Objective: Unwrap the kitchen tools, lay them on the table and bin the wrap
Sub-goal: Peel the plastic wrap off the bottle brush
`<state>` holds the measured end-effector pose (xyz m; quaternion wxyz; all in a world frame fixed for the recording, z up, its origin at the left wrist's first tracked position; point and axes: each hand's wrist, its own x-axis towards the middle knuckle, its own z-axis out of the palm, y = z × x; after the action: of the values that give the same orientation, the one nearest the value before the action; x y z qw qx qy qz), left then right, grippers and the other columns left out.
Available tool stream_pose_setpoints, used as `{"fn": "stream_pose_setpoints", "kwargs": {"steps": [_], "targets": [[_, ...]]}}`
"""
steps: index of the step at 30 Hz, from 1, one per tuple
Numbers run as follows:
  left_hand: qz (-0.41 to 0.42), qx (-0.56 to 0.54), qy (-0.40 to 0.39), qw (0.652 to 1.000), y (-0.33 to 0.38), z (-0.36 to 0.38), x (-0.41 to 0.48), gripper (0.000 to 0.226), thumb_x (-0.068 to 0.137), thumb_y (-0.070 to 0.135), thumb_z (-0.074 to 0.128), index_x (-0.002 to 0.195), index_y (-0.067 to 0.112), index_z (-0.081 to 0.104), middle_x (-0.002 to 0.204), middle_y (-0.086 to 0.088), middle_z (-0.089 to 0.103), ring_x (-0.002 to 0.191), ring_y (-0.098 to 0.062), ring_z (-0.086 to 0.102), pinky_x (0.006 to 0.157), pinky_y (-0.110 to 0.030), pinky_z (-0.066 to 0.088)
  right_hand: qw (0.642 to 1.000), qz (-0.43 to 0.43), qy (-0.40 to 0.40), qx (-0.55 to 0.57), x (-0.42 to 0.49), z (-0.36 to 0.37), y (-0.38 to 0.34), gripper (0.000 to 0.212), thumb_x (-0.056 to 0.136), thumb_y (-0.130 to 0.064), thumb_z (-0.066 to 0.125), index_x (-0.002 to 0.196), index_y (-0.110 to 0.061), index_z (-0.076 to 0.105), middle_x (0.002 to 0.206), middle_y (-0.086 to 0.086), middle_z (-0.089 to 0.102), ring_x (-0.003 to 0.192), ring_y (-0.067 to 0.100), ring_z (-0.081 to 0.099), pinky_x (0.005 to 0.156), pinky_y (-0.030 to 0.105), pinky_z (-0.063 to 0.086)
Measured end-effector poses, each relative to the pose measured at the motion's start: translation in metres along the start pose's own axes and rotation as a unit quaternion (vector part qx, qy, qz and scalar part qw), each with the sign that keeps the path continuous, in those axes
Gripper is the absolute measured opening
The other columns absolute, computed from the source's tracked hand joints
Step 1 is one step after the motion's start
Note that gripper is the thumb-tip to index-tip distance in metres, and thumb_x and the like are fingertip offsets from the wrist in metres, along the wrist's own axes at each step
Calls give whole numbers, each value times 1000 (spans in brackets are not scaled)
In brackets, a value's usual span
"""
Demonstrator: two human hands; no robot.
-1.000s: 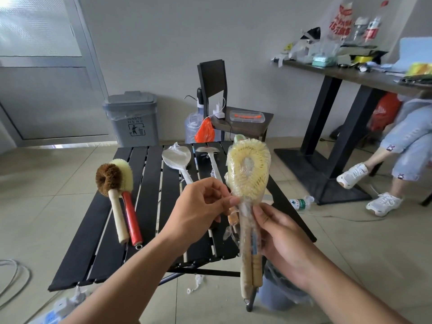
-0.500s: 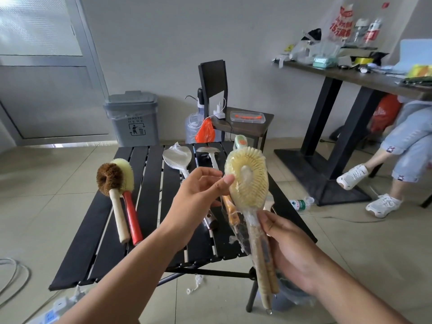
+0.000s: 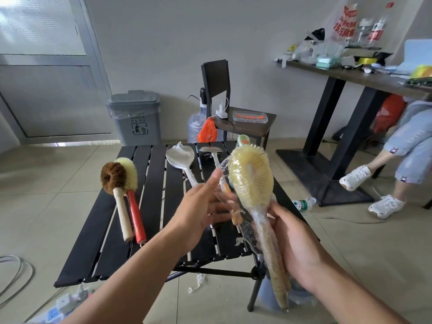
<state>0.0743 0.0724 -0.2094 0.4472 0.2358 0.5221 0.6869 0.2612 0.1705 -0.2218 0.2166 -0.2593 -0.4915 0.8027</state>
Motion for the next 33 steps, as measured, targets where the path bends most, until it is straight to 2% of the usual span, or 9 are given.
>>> {"fn": "stream_pose_setpoints", "kwargs": {"steps": [3, 8, 12, 15, 19, 21, 27, 30, 33], "targets": [[-42, 83, -62, 994, -9, 15, -10, 74, 86, 79, 65, 113, 10, 65, 102, -17, 79, 87, -28, 76, 76, -38, 61, 999, -16, -39, -1, -1, 3, -4, 52, 107, -58, 41, 123, -27, 79, 119, 8, 80, 96, 12, 78, 73, 23, 60], [107, 158, -44, 981, -20, 34, -23, 49, 102, 58, 60, 93, 9, 60, 79, -7, 76, 71, -21, 73, 68, -31, 60, 997, -35, -73, 12, -1, 5, -4, 65, 105, -63, 48, 150, -16, 58, 143, 18, 67, 134, 32, 64, 109, 45, 51], [154, 152, 14, 976, -20, 38, -26, 41, 110, 42, 51, 95, 5, 63, 79, -17, 70, 71, -31, 69, 72, -50, 62, 998, -38, -47, -18, -3, 13, -6, 58, 93, -51, 70, 136, -12, 69, 124, 17, 75, 107, 28, 77, 86, 32, 61], [192, 177, 65, 963, -23, 42, -26, 42, 113, 39, 46, 93, 4, 59, 84, -31, 63, 76, -53, 63, 69, -65, 59, 997, -49, 0, -64, -3, 18, -5, 50, 91, -45, 81, 129, -14, 73, 119, 12, 79, 111, 26, 77, 98, 37, 56], [238, 255, 138, 927, -29, 53, -24, 40, 113, 48, 41, 80, 26, 48, 65, -5, 66, 55, -31, 61, 52, -42, 57, 994, -61, 73, -47, 0, 24, -4, 58, 75, -56, 82, 114, -14, 75, 86, 8, 77, 76, 24, 76, 69, 31, 60], [237, 264, 168, 920, -29, 56, -20, 39, 112, 48, 43, 80, 27, 46, 61, 2, 60, 53, -30, 56, 50, -47, 56, 992, -64, 100, -39, 2, 25, -3, 67, 71, -62, 80, 112, -10, 74, 73, 2, 71, 60, 17, 68, 57, 29, 56], [238, 234, 170, 927, -20, 55, -16, 42, 112, 45, 46, 83, 17, 54, 65, -12, 66, 58, -39, 63, 49, -50, 56, 993, -56, 72, -75, 0, 21, -3, 61, 76, -71, 72, 109, -21, 81, 83, -3, 80, 72, 7, 76, 64, 21, 58], [232, 202, 167, 937, -21, 55, -15, 44, 115, 39, 42, 86, 6, 52, 65, -11, 70, 49, -26, 66, 44, -28, 49, 990, -65, 69, -99, 0, 19, 0, 59, 81, -74, 76, 114, -25, 79, 104, 4, 83, 95, 17, 80, 87, 38, 61], [233, 208, 194, 930, -22, 54, -15, 42, 115, 38, 40, 87, 7, 46, 54, -13, 62, 41, -25, 56, 43, -27, 44, 985, -84, 86, -119, -1, 22, 3, 60, 79, -75, 77, 115, -26, 75, 109, 5, 82, 104, 23, 79, 99, 49, 59]]}}
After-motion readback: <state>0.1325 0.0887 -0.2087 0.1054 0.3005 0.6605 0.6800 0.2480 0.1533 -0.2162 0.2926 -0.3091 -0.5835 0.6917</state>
